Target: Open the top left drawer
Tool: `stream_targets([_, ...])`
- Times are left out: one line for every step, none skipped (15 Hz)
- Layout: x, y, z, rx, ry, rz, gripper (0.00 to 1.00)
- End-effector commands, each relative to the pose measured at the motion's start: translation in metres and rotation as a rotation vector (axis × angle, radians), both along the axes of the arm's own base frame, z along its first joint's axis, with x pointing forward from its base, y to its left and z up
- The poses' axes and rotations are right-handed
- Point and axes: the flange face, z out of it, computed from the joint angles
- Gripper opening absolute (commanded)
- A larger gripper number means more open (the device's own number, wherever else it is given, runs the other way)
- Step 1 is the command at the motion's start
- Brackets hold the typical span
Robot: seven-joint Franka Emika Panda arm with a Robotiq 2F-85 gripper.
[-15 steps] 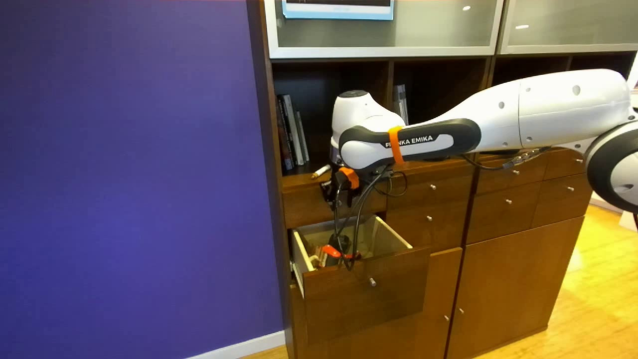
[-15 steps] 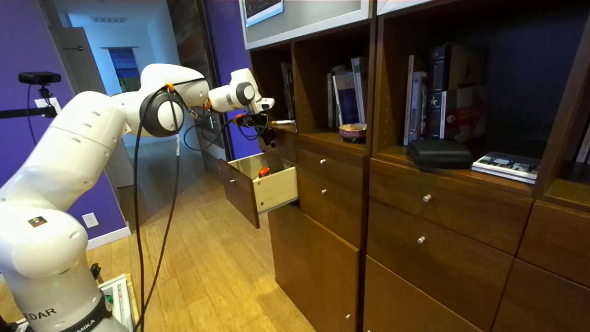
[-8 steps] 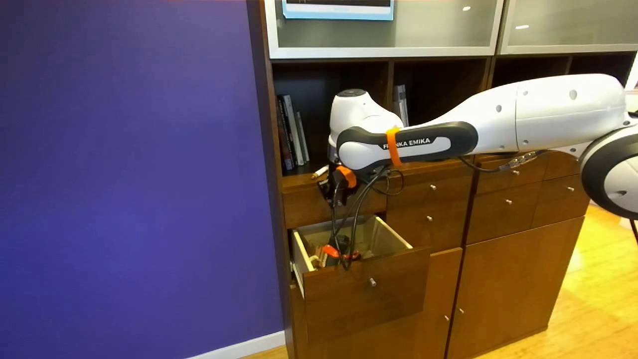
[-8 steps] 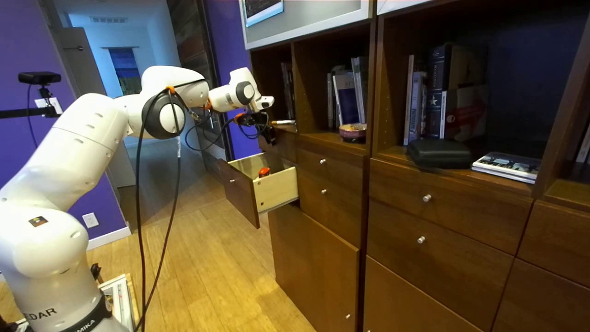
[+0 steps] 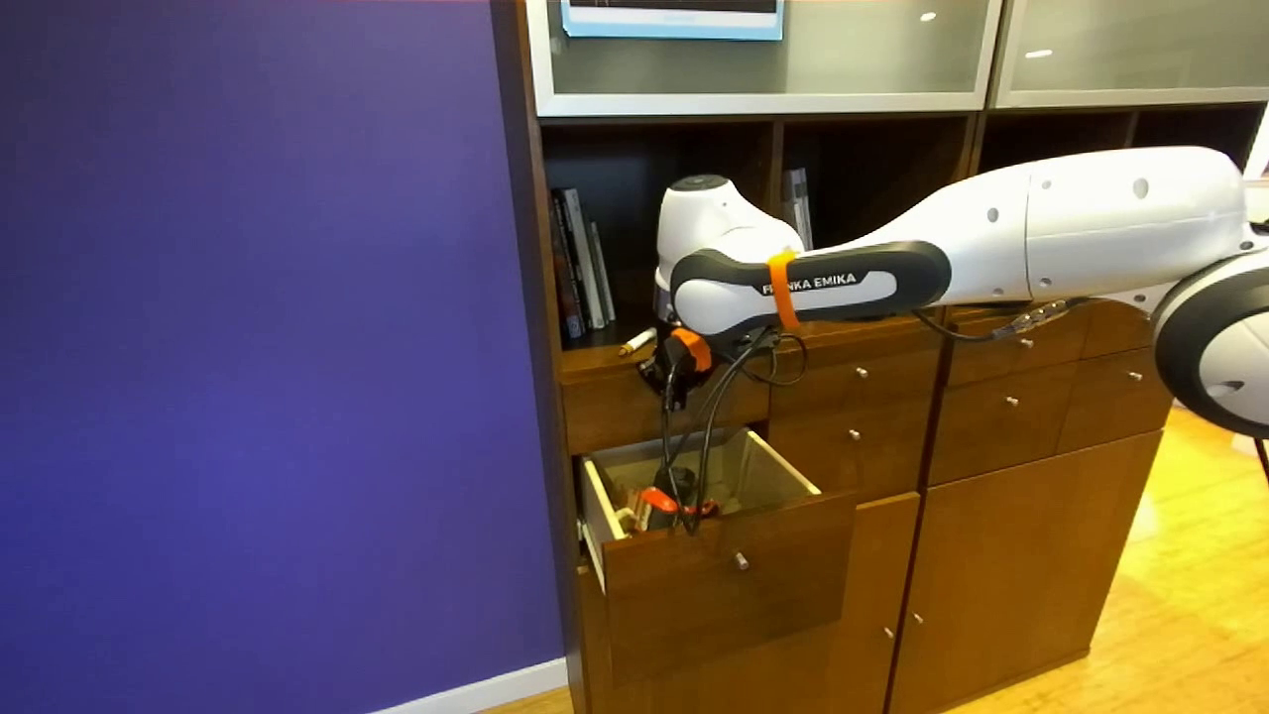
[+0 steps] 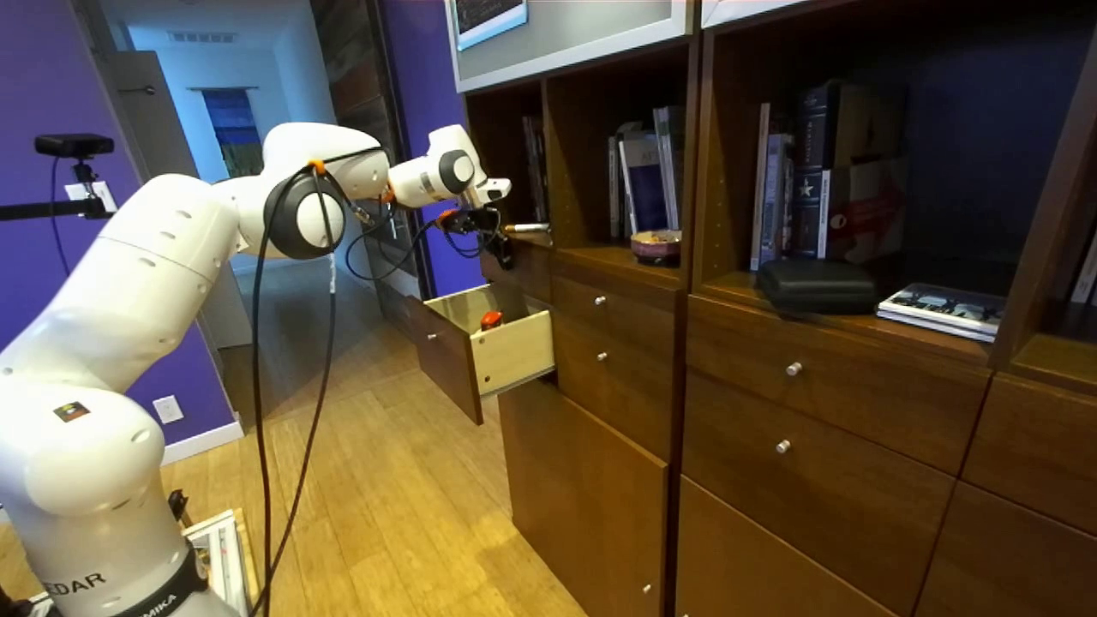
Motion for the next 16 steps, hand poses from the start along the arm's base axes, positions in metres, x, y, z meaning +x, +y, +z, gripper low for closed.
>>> stream_targets([-0.004,0.003,0.003,-0.014,0.034,0.013,0.04])
stream_targets([-0.009,0.005,0.004,-0.010,0.061,0.015,0.04])
stream_targets([-0.013,0.007,0.004,-0.007,0.081,0.017,0.04])
stream_targets([-0.020,0.010,0.005,-0.004,0.111,0.022,0.04])
stream_targets([-0.027,0.013,0.007,0.003,0.138,0.026,0.04])
stream_targets([-0.033,0.015,0.009,0.008,0.165,0.028,0.04])
stream_targets([-0.038,0.017,0.011,0.005,0.183,0.024,0.04])
stream_targets([-0.045,0.019,0.014,0.009,0.198,0.019,0.04])
stream_targets([-0.050,0.021,0.015,0.008,0.213,0.018,0.04])
stream_targets([-0.057,0.024,0.016,0.009,0.225,0.016,0.04])
stream_targets([-0.064,0.026,0.016,0.013,0.236,0.012,0.04])
stream_targets([-0.071,0.027,0.016,0.010,0.246,0.003,0.04])
stream_targets([-0.080,0.028,0.016,0.012,0.253,-0.002,0.04])
stream_targets([-0.089,0.029,0.015,0.011,0.263,-0.011,0.04])
stream_targets([-0.099,0.029,0.016,0.015,0.272,-0.014,0.04])
stream_targets([-0.110,0.029,0.015,0.017,0.282,-0.021,0.04])
